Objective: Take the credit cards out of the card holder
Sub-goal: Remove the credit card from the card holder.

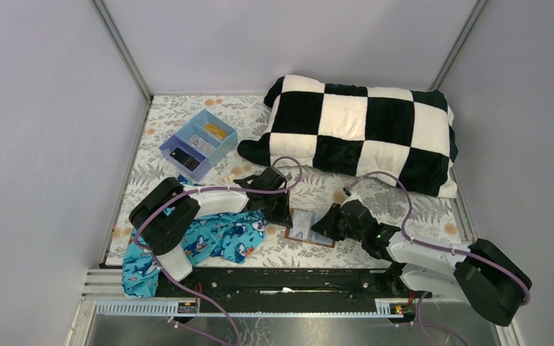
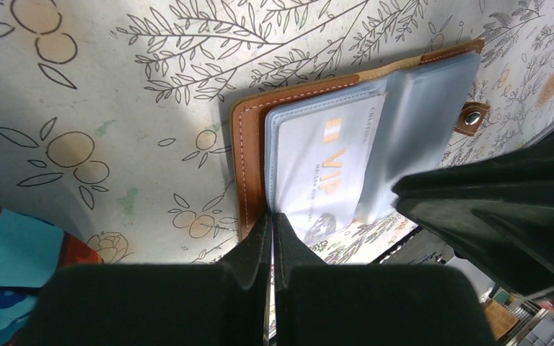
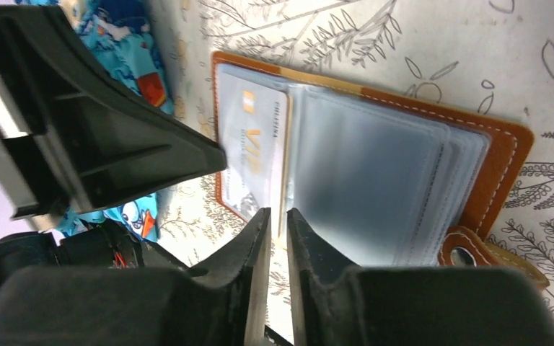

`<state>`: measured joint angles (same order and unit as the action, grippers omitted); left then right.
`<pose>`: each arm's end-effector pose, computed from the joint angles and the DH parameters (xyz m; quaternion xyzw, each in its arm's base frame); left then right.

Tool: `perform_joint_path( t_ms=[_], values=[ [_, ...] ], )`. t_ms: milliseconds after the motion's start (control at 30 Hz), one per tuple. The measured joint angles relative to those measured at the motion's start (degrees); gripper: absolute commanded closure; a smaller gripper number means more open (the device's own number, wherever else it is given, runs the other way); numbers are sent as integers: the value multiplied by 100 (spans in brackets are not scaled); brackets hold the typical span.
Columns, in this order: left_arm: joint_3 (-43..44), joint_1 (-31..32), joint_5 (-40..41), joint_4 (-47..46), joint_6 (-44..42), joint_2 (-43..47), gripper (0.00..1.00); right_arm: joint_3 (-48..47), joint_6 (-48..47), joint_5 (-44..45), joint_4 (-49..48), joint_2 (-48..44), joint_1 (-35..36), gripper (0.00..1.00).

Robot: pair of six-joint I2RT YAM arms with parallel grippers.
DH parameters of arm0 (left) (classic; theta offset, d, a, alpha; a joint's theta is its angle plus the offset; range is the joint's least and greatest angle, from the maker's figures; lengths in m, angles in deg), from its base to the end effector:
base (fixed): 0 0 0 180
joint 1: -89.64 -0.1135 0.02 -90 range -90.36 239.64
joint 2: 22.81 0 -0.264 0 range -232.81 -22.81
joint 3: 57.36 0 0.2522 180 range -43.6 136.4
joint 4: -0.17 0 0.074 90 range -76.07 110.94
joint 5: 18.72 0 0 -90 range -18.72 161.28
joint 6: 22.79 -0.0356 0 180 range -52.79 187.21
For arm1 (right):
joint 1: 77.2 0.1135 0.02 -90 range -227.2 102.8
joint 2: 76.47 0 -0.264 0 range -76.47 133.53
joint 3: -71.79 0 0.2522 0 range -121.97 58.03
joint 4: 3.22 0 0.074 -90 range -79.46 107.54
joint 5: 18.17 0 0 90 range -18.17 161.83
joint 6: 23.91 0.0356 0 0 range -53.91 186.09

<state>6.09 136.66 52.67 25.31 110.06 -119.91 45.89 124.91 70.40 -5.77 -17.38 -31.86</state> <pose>0.2088 -0.2407 0.1436 0.0780 0.9483 -0.2977 0.0779 0.1327 0.1356 0.1461 0.0958 0.8635 0.3972 0.2957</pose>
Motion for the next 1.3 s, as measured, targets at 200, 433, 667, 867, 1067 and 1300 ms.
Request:
perform_joint_path(
  t_ms=[200,433,667,867,1067,1300],
  values=[
    [0,0,-31,-17,-59,0,100,-17,98,-184,-385,656,-37,61],
    [-44,-2,-188,-109,-114,-11,100,-127,313,-232,-544,990,-146,61],
    [-94,-79,-570,-304,-111,-140,100,-179,599,-256,-710,1239,-205,63],
    [-94,-155,-813,-273,-109,-212,100,-2,831,-306,-1574,1631,-337,72],
    [-68,-157,-1023,-227,-107,-289,100,254,953,-297,-2240,1821,-400,78],
    [24,-153,-1097,-72,-114,-348,100,256,815,-378,-2334,1862,-433,82]
  ],
)
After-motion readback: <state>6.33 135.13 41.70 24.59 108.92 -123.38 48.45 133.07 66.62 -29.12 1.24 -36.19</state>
